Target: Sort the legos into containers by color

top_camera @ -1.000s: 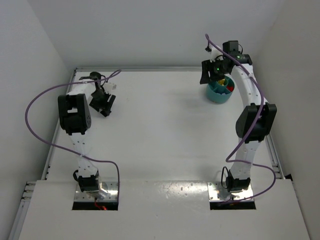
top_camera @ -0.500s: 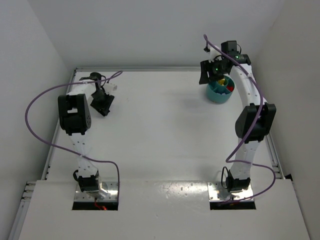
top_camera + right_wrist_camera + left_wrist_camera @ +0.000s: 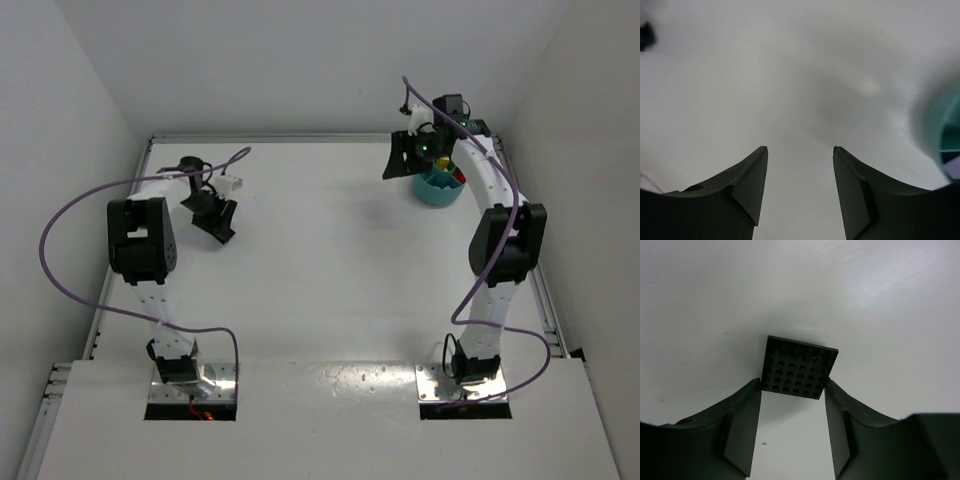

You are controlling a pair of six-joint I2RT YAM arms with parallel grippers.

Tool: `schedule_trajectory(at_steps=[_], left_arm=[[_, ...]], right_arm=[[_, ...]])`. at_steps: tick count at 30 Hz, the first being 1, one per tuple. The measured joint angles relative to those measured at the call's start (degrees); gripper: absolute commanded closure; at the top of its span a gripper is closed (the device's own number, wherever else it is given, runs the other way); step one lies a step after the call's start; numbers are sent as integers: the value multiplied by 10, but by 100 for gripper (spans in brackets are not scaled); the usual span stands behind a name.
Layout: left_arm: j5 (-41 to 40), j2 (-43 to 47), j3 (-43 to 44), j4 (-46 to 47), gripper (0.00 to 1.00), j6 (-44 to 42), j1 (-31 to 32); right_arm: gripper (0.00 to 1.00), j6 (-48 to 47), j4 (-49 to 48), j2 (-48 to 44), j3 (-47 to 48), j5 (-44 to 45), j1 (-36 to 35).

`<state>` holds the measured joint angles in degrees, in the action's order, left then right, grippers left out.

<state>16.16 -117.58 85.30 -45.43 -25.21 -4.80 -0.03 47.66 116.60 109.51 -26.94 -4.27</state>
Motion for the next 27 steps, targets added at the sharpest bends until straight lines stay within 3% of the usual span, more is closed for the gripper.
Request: schedule_trajectory(at_steps=[12, 20, 27], left_arm=[[168, 233, -79, 68, 75, 36, 71], [201, 256, -107, 115, 75, 96, 157], [205, 256, -115, 130, 75, 128, 210]], right_arm=[[45, 211, -174, -14, -163, -262, -22], [47, 345, -304, -14, -181, -351, -71], [42, 383, -340, -14, -181, -366, -96]])
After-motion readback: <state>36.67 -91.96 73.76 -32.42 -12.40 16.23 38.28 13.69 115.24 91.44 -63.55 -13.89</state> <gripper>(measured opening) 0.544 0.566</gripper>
